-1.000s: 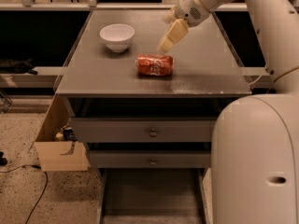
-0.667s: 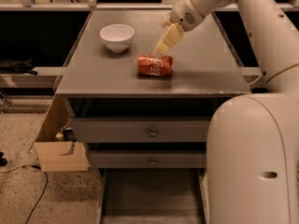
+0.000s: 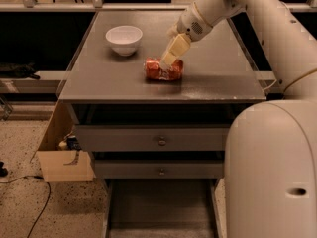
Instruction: Place coke can into bottom drawer
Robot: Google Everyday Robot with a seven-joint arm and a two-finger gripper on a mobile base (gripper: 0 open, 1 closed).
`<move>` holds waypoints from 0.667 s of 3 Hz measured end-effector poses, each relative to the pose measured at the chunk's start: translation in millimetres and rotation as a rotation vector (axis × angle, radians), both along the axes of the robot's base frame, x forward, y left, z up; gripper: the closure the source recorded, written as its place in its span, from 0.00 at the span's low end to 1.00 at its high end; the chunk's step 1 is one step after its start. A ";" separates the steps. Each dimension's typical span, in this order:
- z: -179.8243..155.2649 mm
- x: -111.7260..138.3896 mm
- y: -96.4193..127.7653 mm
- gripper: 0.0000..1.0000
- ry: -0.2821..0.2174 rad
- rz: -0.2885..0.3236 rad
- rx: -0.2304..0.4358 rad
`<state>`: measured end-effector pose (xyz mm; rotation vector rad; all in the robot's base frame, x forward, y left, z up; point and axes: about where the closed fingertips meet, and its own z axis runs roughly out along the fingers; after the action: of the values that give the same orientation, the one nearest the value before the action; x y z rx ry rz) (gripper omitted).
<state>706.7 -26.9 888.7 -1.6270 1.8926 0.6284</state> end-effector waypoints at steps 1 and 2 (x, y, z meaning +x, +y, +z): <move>-17.1 -16.0 -2.8 0.00 0.033 -0.009 -0.005; -48.8 -35.2 -6.4 0.00 0.087 -0.023 -0.018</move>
Offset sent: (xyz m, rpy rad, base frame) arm -0.0588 -0.0186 -0.0707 -0.0262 0.1190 -0.0577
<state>671.6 -33.3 839.9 -1.6100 1.9818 0.6852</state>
